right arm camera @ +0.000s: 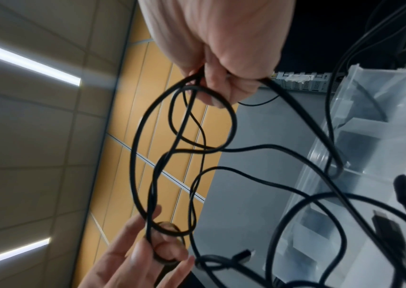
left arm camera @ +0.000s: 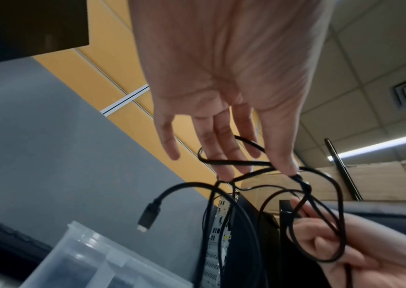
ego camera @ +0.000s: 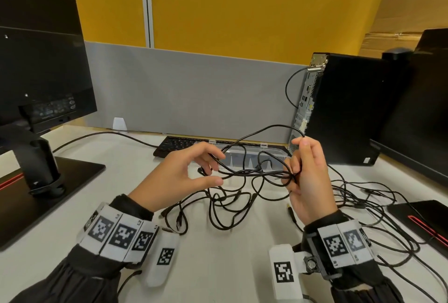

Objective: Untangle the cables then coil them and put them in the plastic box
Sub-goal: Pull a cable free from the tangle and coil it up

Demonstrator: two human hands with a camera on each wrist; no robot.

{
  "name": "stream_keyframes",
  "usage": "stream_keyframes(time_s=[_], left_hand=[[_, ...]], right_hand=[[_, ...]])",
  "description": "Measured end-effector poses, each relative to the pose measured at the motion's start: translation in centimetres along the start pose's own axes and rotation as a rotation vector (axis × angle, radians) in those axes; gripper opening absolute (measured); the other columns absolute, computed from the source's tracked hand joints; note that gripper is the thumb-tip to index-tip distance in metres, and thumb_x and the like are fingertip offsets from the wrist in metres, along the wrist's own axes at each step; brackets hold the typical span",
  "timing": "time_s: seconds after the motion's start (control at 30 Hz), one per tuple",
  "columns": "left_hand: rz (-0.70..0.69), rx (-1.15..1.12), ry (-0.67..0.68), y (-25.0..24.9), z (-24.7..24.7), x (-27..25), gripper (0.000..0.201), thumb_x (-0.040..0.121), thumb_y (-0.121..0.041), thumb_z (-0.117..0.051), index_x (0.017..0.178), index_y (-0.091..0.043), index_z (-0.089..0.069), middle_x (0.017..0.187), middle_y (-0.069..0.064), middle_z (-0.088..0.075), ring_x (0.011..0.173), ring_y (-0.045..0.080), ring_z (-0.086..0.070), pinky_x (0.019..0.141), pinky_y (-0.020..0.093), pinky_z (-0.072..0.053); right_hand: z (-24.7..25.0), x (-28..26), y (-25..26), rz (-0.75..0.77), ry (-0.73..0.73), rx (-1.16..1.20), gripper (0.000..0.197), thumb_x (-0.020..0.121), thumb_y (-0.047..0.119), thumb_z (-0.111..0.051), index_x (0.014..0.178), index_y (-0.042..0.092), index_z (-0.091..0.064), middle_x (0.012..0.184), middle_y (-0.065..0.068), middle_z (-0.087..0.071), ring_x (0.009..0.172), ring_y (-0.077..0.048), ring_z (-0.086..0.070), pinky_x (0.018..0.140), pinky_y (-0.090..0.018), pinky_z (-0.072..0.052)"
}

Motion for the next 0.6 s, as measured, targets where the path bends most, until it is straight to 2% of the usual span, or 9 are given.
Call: stream_keyframes(time_s=[0.07,0.13,0.2,0.23,0.27,0.37,0.47,0.5,0.6], left_hand=[[-0.031,0.039,0.008,-0.1,-0.4,0.0,0.023,0.075,-0.033,-0.072,0.097,-0.033,-0.063,0.088,-0.011,-0.062,0.090,0.009,-0.060,0.083,0.013,-0.044],[-0.033,0.083,0.015,0.1,-0.8,-0.1,0.014,0.076,-0.041,-0.069,0.087,-0.035,-0.064,0.086,-0.012,-0.059,0.088,0.011,-0.057,0.083,0.017,-0.043],[-0.008,0.137,0.031,0.7,-0.9,-0.1,0.022,0.074,-0.056,-0.061,0.083,-0.037,-0.058,0.088,-0.014,-0.061,0.088,0.010,-0.056,0.094,0.025,-0.038],[0.007,0.156,0.037,0.9,-0.9,-0.2,0.027,0.074,-0.060,-0.056,0.084,-0.035,-0.054,0.087,-0.015,-0.062,0.088,0.008,-0.058,0.097,0.030,-0.035],[0.022,0.152,0.035,1.1,-0.7,-0.2,0.029,0.074,-0.061,-0.053,0.084,-0.034,-0.052,0.082,-0.015,-0.064,0.085,0.006,-0.060,0.094,0.032,-0.037],[0.071,0.064,-0.032,1.1,0.1,-0.1,0.020,0.084,-0.047,-0.058,0.083,-0.028,-0.051,0.071,-0.015,-0.062,0.069,0.001,-0.059,0.068,0.018,-0.042],[0.079,-0.036,-0.142,1.2,1.3,0.1,0.009,0.090,-0.024,-0.054,0.085,-0.017,-0.055,0.066,-0.009,-0.059,0.058,0.001,-0.052,0.059,0.012,-0.042],[0.074,-0.044,-0.187,1.3,1.7,0.1,0.010,0.091,-0.021,-0.054,0.085,-0.015,-0.056,0.066,-0.005,-0.059,0.056,0.003,-0.050,0.056,0.011,-0.040],[0.093,-0.039,-0.310,2.1,3.0,0.1,0.004,0.089,-0.015,-0.058,0.086,-0.013,-0.056,0.065,0.001,-0.058,0.054,0.009,-0.048,0.055,0.012,-0.038]], right_hand=[[-0.4,-0.2,-0.1,0.024,0.021,0.014,0.022,0.100,0.031,-0.037,0.092,0.020,-0.053,0.054,0.003,-0.030,0.045,-0.006,-0.029,0.034,-0.016,-0.024],[-1.1,-0.6,-0.2,0.034,0.069,-0.006,0.021,0.099,0.030,-0.037,0.092,0.019,-0.053,0.054,0.003,-0.030,0.045,-0.006,-0.029,0.036,-0.016,-0.023],[-1.4,-0.7,-0.2,0.036,0.103,-0.100,0.020,0.099,0.031,-0.040,0.091,0.021,-0.055,0.054,0.005,-0.033,0.046,-0.006,-0.033,0.037,-0.014,-0.024],[-1.4,-0.6,-0.1,0.041,0.108,-0.175,0.020,0.098,0.032,-0.041,0.091,0.022,-0.057,0.054,0.006,-0.036,0.048,-0.005,-0.037,0.039,-0.014,-0.027],[-1.3,-0.4,0.1,0.057,0.110,-0.269,0.019,0.098,0.032,-0.042,0.092,0.024,-0.058,0.056,0.006,-0.040,0.051,-0.003,-0.041,0.042,-0.013,-0.029],[-1.0,0.3,0.9,0.177,0.134,-0.575,0.016,0.095,0.034,-0.045,0.107,0.029,-0.056,0.078,0.005,-0.055,0.067,0.000,-0.052,0.058,-0.014,-0.039],[-1.1,0.5,2.0,0.355,0.188,-0.852,0.021,0.090,0.039,-0.051,0.111,0.033,-0.049,0.090,0.008,-0.056,0.074,0.006,-0.052,0.065,-0.008,-0.042],[-1.3,0.4,2.3,0.390,0.231,-0.927,0.019,0.088,0.043,-0.052,0.106,0.035,-0.053,0.088,0.012,-0.057,0.074,0.007,-0.054,0.065,-0.008,-0.043],[-1.1,0.4,3.2,0.441,0.372,-1.088,0.021,0.080,0.055,-0.050,0.082,0.038,-0.062,0.067,0.014,-0.061,0.063,-0.005,-0.056,0.057,-0.015,-0.044]])
Point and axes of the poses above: each hand's wrist, its own x-axis towards the middle knuckle, its own z-axis out of the back of the hand, y = z × x, the point moved 6 cm from there along x, towards the middle knuckle
